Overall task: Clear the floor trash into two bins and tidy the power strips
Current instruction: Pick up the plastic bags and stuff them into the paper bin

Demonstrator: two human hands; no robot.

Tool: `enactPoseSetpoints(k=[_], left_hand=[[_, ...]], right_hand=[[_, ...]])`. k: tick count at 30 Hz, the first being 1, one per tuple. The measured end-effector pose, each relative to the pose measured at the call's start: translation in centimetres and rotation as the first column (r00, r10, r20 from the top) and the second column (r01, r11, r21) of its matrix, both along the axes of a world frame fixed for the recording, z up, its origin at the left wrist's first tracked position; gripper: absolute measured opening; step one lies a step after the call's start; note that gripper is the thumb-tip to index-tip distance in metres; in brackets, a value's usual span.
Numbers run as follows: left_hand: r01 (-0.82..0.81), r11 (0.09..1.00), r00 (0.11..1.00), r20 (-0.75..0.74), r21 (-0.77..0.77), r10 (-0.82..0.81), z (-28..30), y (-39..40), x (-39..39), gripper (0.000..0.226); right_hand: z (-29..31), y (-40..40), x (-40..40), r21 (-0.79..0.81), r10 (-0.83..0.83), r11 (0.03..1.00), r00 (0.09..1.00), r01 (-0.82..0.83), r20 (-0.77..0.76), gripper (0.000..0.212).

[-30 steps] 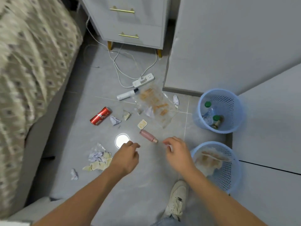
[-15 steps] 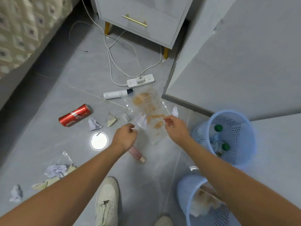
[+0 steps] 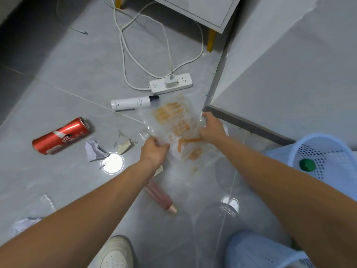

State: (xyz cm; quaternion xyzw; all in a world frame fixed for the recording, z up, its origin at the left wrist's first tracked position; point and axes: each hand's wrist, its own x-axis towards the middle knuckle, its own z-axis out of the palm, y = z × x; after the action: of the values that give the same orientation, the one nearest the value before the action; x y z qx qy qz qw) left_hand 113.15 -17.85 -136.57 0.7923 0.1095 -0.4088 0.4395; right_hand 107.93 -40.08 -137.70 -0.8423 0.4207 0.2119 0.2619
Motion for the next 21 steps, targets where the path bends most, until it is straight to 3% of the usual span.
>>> enactPoseSetpoints(k=[4,8,12,17,19,21], left_hand=[[0.041,0.999,0.997,0.063,0.01,-0.042,-0.2,-0.1,0.3,0.014],[0.026,1.0,0.996,0.091,0.0,-0.026,-0.1,0.1,0.7,0.027],[-0.044,0.991,0.998,0.03,-0.125,0.048,1.0,1.7,0.7,0.025],[-0.052,0.961,0.998,0.027,-0.272,0.062,5.2,4.9,0.3,0.02],[-0.039,0.955,0.999,0.019,-0.294,0.047,8.3,6.4,0.1,0.029],[-0.033,0.955,0.999,0.017,-0.294,0.039,12.6,8.1,0.0,0.022]], right_hand=[[-0.6,-0.2,0.7,-0.015,-0.056,0.998,0.998,0.056,-0.019,0.051],[-0.3,-0.2,0.4,0.039,-0.194,0.98,0.981,0.194,-0.001,0.025],[0.5,-0.4,-0.8,0.129,-0.279,0.954,0.959,0.27,0.054,0.017],[5.9,1.0,-3.3,0.386,-0.354,0.875,0.93,0.293,0.097,0.009],[9.4,2.2,-4.8,0.484,-0.342,0.836,0.935,0.26,0.089,0.014],[13.8,3.6,-6.2,0.581,-0.341,0.78,0.937,0.233,0.082,0.009]])
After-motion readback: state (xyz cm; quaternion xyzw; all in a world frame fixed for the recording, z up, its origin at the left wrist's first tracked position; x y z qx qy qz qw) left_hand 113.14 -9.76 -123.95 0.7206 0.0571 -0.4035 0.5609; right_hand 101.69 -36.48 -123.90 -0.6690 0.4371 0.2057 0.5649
